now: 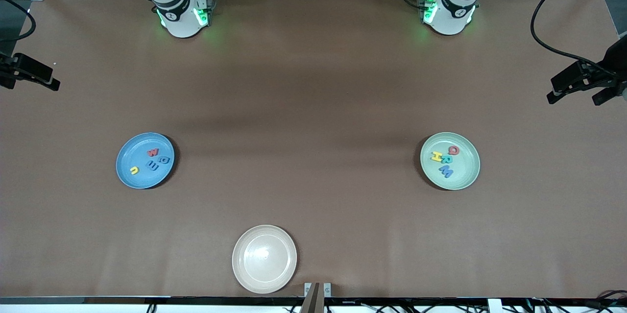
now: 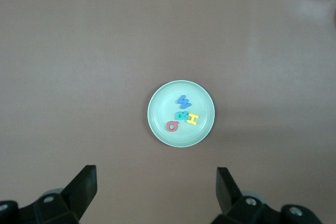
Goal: Sort upper and lower case letters into plates
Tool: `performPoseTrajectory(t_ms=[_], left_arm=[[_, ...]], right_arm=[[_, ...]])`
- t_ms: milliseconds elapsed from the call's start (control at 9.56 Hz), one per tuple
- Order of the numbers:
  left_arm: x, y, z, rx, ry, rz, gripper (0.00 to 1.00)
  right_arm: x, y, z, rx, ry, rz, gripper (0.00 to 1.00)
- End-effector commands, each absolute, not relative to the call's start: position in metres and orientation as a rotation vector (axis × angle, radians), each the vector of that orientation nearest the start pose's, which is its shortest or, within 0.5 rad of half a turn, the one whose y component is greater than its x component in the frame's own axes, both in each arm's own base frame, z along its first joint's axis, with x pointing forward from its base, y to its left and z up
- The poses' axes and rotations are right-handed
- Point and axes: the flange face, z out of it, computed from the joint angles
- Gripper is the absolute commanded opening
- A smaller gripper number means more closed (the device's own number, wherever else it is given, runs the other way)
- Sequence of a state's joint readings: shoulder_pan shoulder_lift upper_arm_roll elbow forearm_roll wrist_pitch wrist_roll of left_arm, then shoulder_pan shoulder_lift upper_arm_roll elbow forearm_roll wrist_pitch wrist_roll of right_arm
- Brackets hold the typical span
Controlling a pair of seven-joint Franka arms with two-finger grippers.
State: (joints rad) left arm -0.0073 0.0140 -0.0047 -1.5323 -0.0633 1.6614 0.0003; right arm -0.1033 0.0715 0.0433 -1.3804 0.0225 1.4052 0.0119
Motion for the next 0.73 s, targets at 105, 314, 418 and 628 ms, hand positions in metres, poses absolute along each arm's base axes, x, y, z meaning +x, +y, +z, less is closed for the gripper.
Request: performPoseTrajectory(t_ms=[105, 314, 418, 628], left_arm=[[0.5634, -0.0150, 0.6458, -3.177, -0.007, -0.179, 1.00], [0.5639, -0.0150, 0.6449, -3.177, -0.004, -0.177, 1.00], [0.5639, -0.0142, 0.6449, -3.177, -0.004, -0.177, 1.00], [0.5653, -0.0175, 0.6416, -3.177, 0.003, -0.167, 1.00]], right_arm=[[0.5482, -0.0332, 0.6691, -3.110, 0.120, 0.042, 1.00], [0.5480, -0.0332, 0.6683, -3.110, 0.120, 0.047, 1.00], [0.5490, -0.0331, 0.6668, -3.108, 0.120, 0.056, 1.00], [0.5489, -0.0315, 0.6667, -3.108, 0.115, 0.058, 1.00]])
